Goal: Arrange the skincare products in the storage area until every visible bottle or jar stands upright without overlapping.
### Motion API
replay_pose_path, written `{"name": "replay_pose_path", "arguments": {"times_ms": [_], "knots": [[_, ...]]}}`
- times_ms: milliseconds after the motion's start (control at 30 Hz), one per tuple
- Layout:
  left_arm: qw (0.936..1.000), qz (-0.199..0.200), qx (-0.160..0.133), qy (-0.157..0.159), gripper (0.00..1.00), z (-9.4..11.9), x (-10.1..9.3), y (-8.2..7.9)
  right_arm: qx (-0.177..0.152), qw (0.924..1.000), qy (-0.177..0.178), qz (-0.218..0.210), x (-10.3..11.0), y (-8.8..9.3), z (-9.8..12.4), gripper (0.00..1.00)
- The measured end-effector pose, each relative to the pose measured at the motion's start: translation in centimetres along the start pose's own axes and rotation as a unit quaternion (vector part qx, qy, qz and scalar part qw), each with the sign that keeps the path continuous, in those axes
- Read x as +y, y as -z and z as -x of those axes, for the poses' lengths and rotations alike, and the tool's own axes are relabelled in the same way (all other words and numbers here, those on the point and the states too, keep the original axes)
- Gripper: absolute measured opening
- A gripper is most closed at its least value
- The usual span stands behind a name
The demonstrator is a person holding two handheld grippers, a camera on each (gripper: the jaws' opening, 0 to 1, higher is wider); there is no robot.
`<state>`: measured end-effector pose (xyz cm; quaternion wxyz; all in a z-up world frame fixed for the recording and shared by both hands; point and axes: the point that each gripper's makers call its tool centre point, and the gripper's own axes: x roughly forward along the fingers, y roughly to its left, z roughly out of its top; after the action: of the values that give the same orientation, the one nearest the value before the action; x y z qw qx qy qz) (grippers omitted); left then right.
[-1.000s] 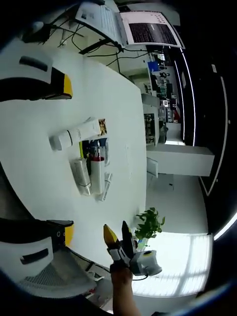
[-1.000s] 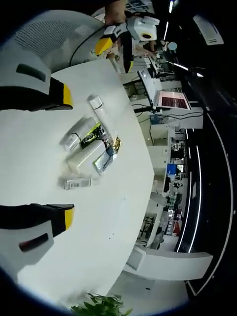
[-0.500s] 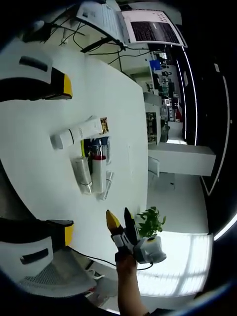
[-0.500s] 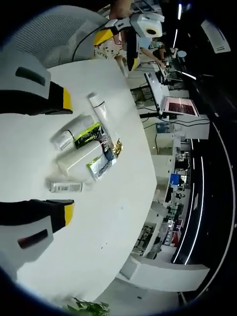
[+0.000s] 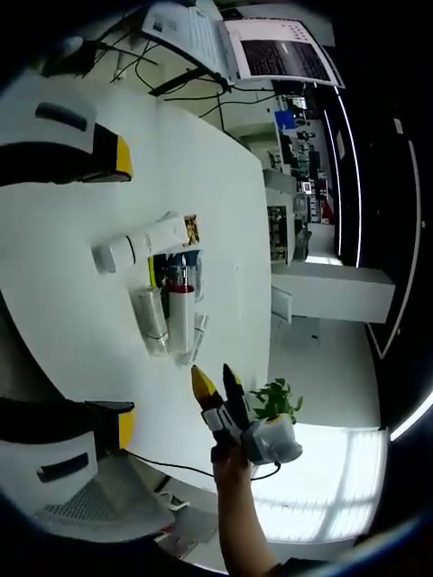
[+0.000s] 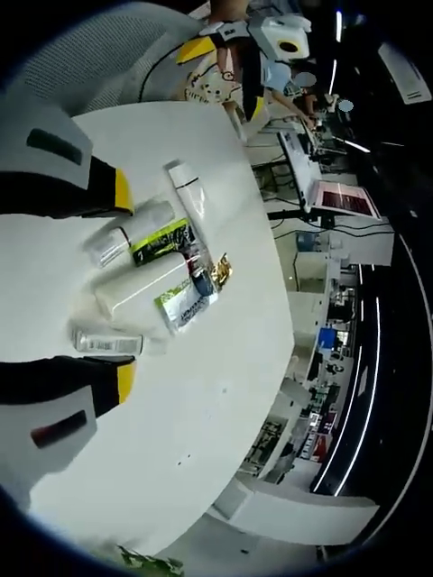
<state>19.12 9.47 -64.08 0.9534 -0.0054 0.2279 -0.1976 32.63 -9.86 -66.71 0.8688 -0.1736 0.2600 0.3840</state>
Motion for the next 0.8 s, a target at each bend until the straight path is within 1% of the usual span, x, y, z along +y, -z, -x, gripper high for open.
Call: {"name": "replay_pose_path", "arguments": {"times_ms": [233,500,800], "knots": [[1.0000,0.002,0.003,0.001,0.93,-0.1,0.2,0.2,0.008,0.9999,-0.010,0.000,0.2,0.0,-1.5,0.58],[1.0000,0.004,0.009,0.000,0.92,-0.1,0.2,0.4,0.026,0.9993,-0.027,0.007,0.6,0.0,-3.7,0.56],[0.9998,0.004,0.017,0.000,0.92,-0.2,0.3,0.7,0.049,0.9973,-0.048,0.026,0.8,0.8,-5.8,0.51]]}}
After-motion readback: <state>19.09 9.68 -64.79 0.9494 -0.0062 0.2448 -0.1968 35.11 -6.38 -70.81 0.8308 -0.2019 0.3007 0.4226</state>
